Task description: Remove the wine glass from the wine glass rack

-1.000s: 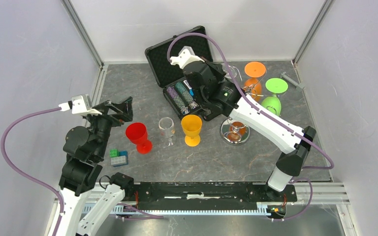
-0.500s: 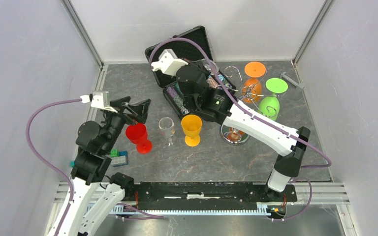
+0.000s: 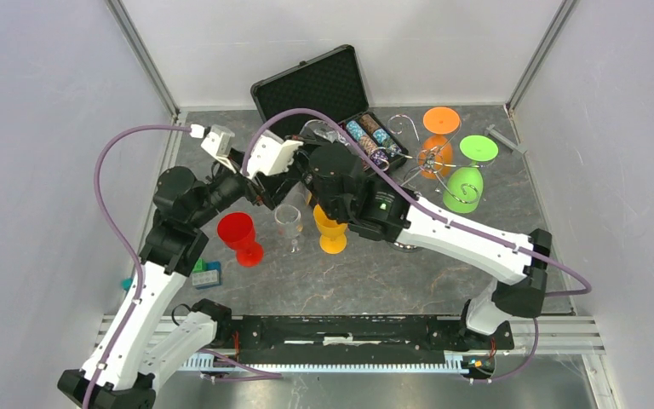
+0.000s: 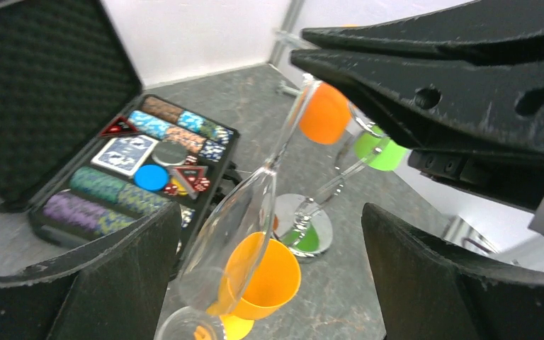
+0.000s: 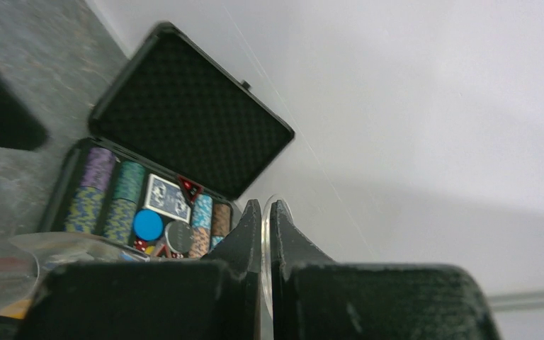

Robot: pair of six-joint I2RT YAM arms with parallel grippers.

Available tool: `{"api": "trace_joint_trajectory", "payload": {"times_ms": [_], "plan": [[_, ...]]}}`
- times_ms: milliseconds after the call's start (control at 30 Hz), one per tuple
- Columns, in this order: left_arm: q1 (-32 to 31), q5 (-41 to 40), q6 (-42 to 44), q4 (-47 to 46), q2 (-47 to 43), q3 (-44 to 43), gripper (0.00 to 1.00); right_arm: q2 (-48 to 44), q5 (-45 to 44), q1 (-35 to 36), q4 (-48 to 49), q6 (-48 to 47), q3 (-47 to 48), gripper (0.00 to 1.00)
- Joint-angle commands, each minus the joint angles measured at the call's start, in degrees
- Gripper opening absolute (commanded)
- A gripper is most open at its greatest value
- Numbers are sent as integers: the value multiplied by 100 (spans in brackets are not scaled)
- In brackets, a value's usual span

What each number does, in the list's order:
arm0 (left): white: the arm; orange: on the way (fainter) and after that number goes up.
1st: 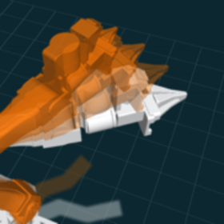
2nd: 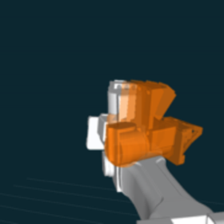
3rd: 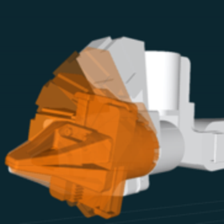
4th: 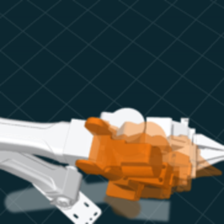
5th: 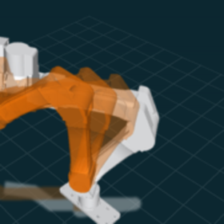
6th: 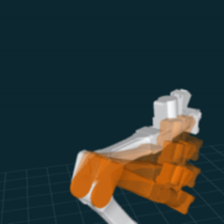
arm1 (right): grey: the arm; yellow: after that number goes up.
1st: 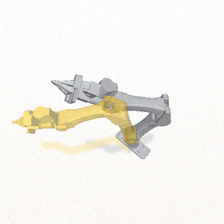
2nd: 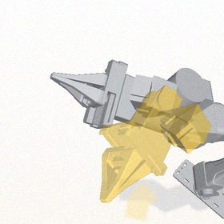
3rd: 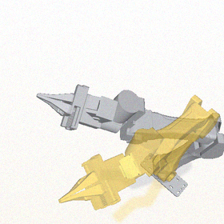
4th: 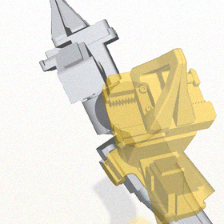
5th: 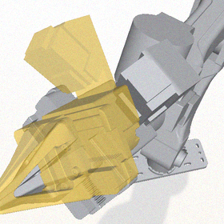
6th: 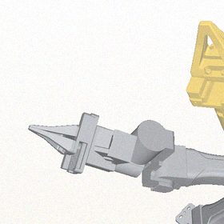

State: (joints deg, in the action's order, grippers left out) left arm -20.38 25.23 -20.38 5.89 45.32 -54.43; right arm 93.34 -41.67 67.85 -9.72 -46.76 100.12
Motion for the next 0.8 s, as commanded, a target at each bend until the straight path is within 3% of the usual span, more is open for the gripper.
{"api": "trace_joint_trajectory", "payload": {"times_ms": [0,233,433,633,767], "plan": [[-9,1094,-371,-347,219,-238,100,-590,876,86,450,69,-201,0],[-9,1553,-680,-553,562,-386,95,-892,1609,175,466,181,-450,0],[-10,1947,-619,-713,690,-559,85,-1183,2324,184,435,441,-712,0],[-10,2285,-766,-1002,786,-503,62,-1236,2481,184,391,554,-778,0],[-5,2556,-938,-1114,871,-463,53,-1220,2594,185,375,671,-718,0]]}}
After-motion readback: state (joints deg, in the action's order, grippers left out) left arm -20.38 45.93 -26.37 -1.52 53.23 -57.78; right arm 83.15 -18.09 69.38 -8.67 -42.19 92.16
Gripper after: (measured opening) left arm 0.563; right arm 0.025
